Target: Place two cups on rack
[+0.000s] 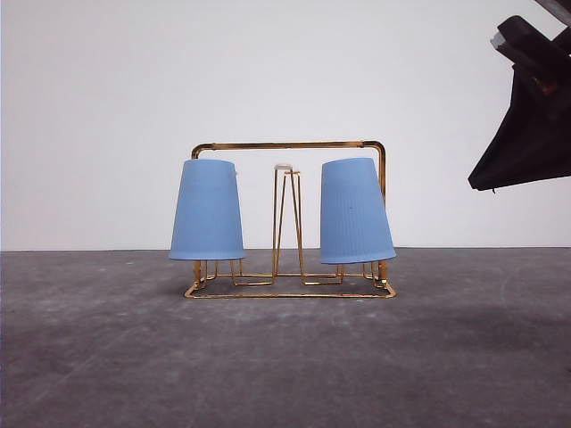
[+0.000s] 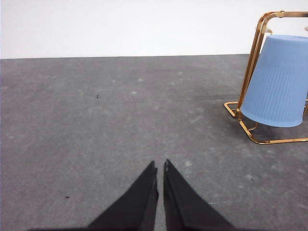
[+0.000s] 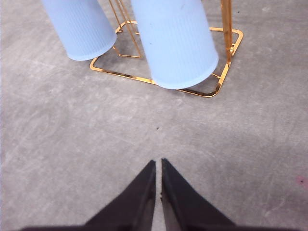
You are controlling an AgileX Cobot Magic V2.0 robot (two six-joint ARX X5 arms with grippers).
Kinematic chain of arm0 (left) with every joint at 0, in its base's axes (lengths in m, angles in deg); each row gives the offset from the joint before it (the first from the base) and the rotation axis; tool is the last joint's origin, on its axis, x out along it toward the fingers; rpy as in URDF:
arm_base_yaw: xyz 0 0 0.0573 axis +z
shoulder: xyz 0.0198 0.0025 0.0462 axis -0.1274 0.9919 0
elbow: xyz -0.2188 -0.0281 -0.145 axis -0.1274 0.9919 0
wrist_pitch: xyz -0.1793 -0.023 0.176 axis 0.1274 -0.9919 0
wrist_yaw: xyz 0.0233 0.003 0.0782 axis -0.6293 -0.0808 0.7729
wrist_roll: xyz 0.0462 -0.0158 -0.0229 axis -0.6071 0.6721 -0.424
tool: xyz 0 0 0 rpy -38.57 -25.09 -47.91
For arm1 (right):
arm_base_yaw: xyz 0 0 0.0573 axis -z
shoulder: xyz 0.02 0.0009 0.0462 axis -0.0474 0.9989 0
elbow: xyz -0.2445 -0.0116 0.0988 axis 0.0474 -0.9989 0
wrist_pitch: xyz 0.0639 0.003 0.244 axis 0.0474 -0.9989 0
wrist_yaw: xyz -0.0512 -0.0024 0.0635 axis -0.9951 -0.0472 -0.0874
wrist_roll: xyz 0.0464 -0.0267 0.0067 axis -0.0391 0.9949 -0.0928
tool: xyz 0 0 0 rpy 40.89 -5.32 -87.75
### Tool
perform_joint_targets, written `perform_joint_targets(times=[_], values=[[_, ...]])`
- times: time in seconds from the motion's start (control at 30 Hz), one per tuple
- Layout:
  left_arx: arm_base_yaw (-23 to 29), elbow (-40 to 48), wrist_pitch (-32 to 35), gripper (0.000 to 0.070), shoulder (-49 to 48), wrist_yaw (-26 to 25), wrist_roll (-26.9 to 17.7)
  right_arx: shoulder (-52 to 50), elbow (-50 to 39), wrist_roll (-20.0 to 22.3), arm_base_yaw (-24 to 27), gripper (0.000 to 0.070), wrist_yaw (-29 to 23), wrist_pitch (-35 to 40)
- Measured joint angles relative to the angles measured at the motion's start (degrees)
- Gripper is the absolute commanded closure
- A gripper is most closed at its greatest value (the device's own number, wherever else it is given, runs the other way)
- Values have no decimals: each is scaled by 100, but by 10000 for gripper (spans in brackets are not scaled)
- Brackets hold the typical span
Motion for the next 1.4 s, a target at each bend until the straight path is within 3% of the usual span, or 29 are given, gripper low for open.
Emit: perform_joint_targets(times=[0.27, 0.4, 0.53, 0.7, 0.83, 1.0, 1.4], values=[[0, 0, 0, 700, 0, 0, 2, -86, 0, 70, 6, 683, -43, -48], [0, 0, 0, 700, 0, 0, 2, -785, -64, 701, 167, 683, -285, -329], [0, 0, 0, 700, 0, 0, 4, -1860, -751, 1040, 778, 683, -734, -340], [0, 0, 0, 700, 0, 0, 2, -3322, -1830, 1069, 1682, 683, -1070, -459], [0, 0, 0, 700, 0, 0, 2, -4206, -2208, 1070, 2050, 683, -1093, -381], [0, 0, -2, 700, 2, 0, 4, -4799, -2408, 1066, 2174, 683, -1218, -343], [0, 0, 1, 700, 2, 1, 4, -4822, -2417, 1071, 2177, 683, -1213, -315]])
